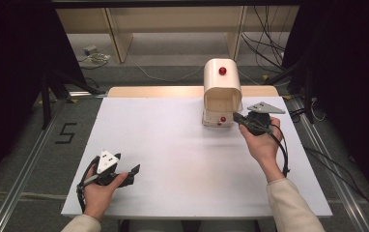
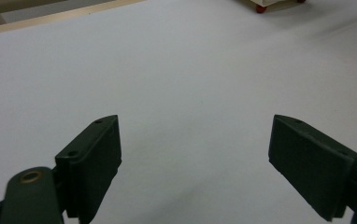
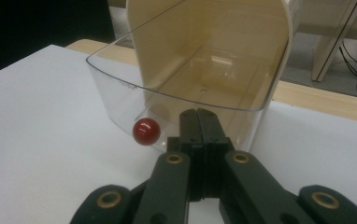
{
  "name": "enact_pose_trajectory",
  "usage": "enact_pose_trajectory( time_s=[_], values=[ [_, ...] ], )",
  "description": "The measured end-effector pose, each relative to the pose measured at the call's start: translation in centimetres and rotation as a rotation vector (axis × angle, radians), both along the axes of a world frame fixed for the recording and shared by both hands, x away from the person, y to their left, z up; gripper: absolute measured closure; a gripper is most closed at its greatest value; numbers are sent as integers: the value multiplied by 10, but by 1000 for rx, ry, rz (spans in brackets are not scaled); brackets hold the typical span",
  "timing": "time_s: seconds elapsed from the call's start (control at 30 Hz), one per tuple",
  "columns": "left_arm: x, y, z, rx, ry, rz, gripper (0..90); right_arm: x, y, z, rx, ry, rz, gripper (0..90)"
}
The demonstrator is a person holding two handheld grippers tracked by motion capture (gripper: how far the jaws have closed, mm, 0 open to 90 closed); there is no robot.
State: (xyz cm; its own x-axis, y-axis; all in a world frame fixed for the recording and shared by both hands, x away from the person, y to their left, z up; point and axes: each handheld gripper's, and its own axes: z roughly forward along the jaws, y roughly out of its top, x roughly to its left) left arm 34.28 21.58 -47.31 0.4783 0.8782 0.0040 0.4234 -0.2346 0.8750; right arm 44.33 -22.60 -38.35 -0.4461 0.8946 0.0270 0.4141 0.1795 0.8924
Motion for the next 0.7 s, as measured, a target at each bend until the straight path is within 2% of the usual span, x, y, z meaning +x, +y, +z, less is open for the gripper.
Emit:
enact_pose_trajectory(
  time_s=[0.7],
  values=[
    [0,0,0,0,0,0,169,1,1,1,-3,-2,-6,900]
  ],
)
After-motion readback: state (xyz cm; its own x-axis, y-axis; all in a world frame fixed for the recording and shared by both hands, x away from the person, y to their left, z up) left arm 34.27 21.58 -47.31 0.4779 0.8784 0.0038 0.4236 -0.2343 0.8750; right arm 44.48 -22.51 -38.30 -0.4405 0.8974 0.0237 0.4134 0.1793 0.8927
